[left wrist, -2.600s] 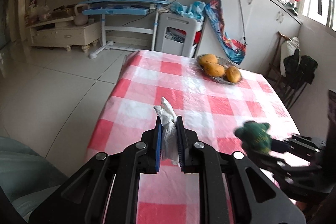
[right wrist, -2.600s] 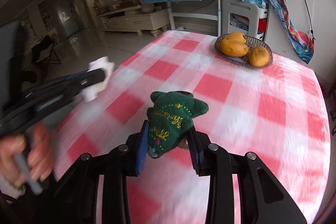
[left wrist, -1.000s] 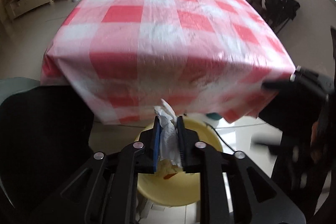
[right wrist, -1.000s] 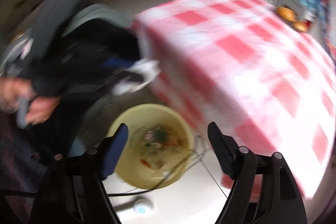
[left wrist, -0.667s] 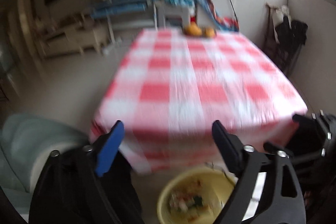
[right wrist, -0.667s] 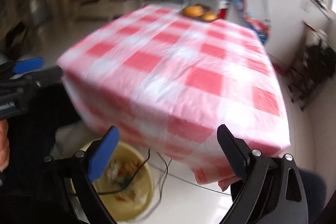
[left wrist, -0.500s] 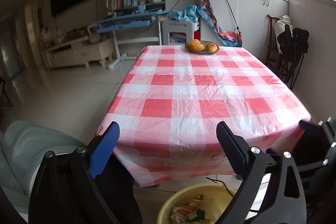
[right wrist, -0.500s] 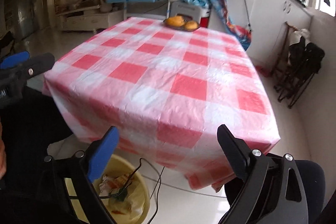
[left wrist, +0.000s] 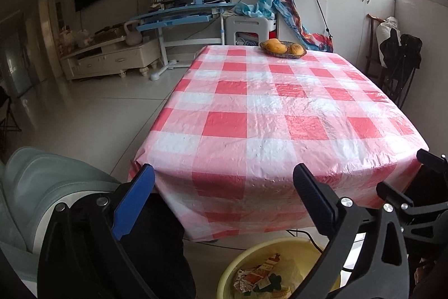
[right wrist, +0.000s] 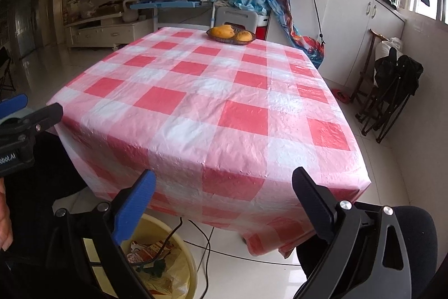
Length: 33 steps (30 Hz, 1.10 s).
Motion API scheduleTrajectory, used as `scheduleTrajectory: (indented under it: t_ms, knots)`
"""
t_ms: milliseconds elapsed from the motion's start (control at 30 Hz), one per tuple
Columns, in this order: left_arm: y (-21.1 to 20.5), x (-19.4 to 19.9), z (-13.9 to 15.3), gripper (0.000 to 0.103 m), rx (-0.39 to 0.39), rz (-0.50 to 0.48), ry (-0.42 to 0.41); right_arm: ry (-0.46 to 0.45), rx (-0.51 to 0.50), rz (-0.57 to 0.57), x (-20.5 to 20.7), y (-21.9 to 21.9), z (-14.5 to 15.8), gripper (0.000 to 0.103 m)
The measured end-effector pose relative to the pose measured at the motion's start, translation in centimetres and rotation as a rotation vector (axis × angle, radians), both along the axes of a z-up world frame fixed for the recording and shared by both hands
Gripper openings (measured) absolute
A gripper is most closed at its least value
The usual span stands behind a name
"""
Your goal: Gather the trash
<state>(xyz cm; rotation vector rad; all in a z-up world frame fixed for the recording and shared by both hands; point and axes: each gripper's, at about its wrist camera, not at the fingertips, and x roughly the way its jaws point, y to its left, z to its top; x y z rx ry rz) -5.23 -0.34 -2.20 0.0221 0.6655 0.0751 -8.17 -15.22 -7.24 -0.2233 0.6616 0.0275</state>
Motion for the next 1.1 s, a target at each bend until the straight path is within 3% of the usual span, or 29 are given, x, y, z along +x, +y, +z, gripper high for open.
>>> scheduleTrajectory:
  t_ms: [500,1100]
  knots:
    - [1.1,0.2,0.1,0.096,-0.058,0.056,-0.012,-0.004,-0.026,0.006,-0.3,0.4,-0.1,0.093]
    - [1.2,0.3,-0.1,0.096,-0.054,0.064,-0.011,0.006,-0.037,0.016,-0.1,0.8,-0.4,0.093]
